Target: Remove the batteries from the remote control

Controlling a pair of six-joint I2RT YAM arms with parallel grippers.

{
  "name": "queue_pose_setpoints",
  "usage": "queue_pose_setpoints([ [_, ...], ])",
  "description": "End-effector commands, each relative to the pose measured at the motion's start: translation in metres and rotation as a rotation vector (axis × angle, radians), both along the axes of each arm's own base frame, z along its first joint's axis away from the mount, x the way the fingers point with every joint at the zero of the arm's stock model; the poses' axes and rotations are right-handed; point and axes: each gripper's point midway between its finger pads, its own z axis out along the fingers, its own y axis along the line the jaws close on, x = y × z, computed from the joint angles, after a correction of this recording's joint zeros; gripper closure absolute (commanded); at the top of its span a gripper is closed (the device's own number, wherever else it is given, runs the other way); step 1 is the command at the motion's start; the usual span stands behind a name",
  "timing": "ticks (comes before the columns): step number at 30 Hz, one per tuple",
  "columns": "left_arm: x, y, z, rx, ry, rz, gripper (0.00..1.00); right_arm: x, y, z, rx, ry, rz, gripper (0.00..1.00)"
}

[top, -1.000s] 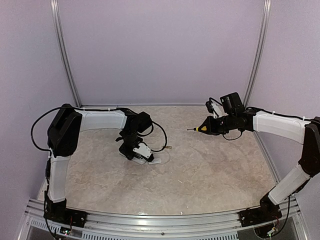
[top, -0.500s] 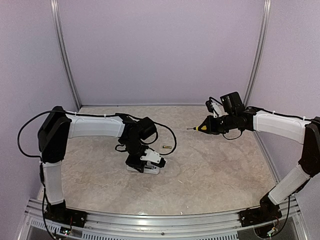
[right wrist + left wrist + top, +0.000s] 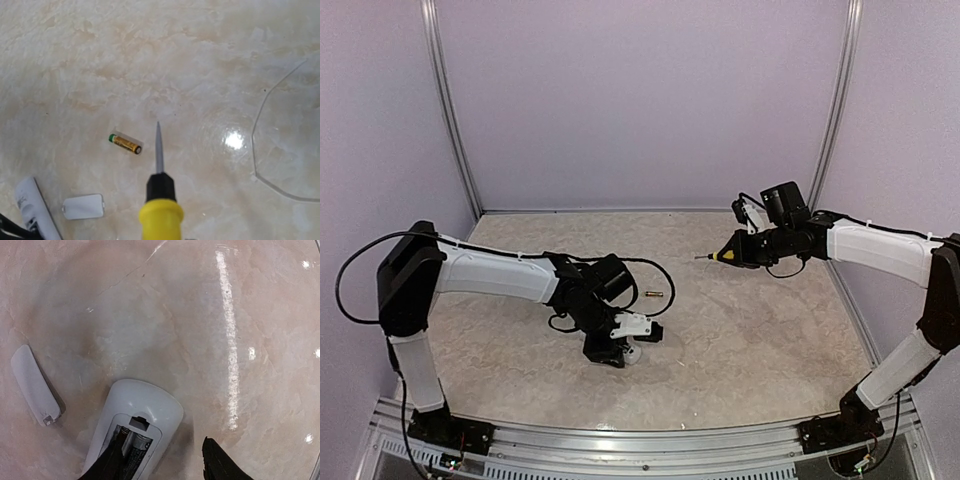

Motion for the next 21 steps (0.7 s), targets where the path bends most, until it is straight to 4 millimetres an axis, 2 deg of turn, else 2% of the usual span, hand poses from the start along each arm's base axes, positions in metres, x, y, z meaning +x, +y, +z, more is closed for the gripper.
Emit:
queue_pose_setpoints([
  [1,0.012,-0.010,0.049,-0.177,-0.046,0.076,0.16,0.003,-0.009,0.018,-0.001,-0.032,-0.033,1.00],
  [2,0.016,-0.011,0.061,-0.218,-0.060,0.093,0.03,0.003,-0.009,0.018,-0.002,-0.033,-0.035,1.00],
  [3,0.021,-0.012,0.073,-0.266,-0.064,0.118,0.01,0.003,-0.009,0.019,-0.003,-0.034,-0.036,1.00],
  [5,0.031,-0.011,0.105,-0.385,-0.079,0.166,0.01,0.003,-0.010,0.020,-0.005,-0.036,-0.039,1.00],
  [6,0.039,-0.009,0.114,-0.434,-0.090,0.214,0.01,0.003,-0.011,0.020,-0.006,-0.037,-0.041,1.00],
  [7,0.049,-0.008,0.136,-0.521,-0.128,0.251,0.01,0.002,-0.012,0.021,-0.009,-0.040,-0.043,1.00],
  [9,0.071,0.001,0.164,-0.667,-0.164,0.373,0.01,0.002,-0.013,0.022,-0.013,-0.043,-0.047,1.00],
  [10,0.085,0.008,0.187,-0.778,-0.178,0.460,0.01,0.002,-0.014,0.022,-0.017,-0.049,-0.049,1.00],
  [13,0.117,0.034,0.227,-1.016,-0.026,0.670,0.01,0.003,-0.014,0.021,-0.021,-0.054,-0.049,1.00],
  [15,0.144,0.046,0.235,-1.109,0.128,0.798,0.01,0.006,-0.013,0.018,-0.024,-0.050,-0.047,1.00],
  [16,0.154,0.045,0.235,-1.137,0.243,0.823,0.01,0.007,-0.012,0.018,-0.022,-0.048,-0.046,1.00],
  [17,0.158,0.042,0.243,-1.166,0.325,0.757,0.01,0.008,-0.010,0.018,-0.019,-0.047,-0.043,1.00],
  [18,0.175,0.039,0.228,-1.172,0.471,0.814,0.01,0.009,-0.009,0.018,-0.015,-0.047,-0.043,1.00],
  [19,0.186,0.042,0.210,-1.194,0.508,0.859,0.01,0.010,-0.009,0.019,-0.010,-0.046,-0.045,1.00],
  [20,0.185,0.045,0.205,-1.239,0.470,0.841,0.01,0.010,-0.009,0.020,-0.007,-0.050,-0.047,1.00],
  [21,0.182,0.048,0.209,-1.278,0.390,0.821,0.01,0.010,-0.009,0.020,-0.007,-0.050,-0.049,1.00],
])
